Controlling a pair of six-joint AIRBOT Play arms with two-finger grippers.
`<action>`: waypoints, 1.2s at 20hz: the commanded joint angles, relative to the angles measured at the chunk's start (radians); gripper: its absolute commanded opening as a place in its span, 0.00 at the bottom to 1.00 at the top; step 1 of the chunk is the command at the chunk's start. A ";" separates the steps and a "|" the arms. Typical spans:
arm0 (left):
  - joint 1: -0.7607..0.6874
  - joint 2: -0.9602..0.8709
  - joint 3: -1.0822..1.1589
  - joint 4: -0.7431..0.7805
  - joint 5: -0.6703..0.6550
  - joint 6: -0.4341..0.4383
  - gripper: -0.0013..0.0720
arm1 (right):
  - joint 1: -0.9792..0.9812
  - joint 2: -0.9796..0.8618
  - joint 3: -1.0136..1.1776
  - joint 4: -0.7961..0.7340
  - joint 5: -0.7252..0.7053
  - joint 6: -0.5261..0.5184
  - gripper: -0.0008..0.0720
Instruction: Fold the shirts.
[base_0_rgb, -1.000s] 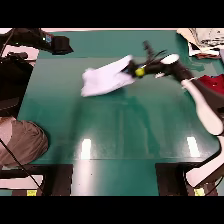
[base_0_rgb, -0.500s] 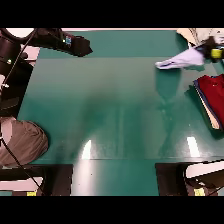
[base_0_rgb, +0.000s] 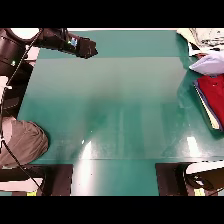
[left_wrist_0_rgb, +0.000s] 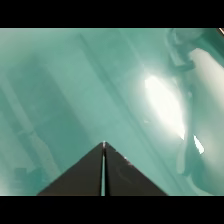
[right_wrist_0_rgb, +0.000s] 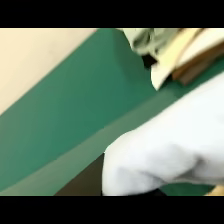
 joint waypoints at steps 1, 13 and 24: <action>-0.003 -0.001 0.001 0.000 -0.003 -0.008 0.06 | -0.013 0.000 0.128 0.042 0.032 -0.067 0.03; -0.003 -0.001 0.001 0.000 -0.080 0.001 0.06 | -0.128 0.174 0.016 -0.258 0.324 -0.113 0.03; -0.003 -0.001 0.001 0.000 -0.081 0.027 0.06 | -0.493 0.357 -0.391 -0.440 0.465 -0.106 0.97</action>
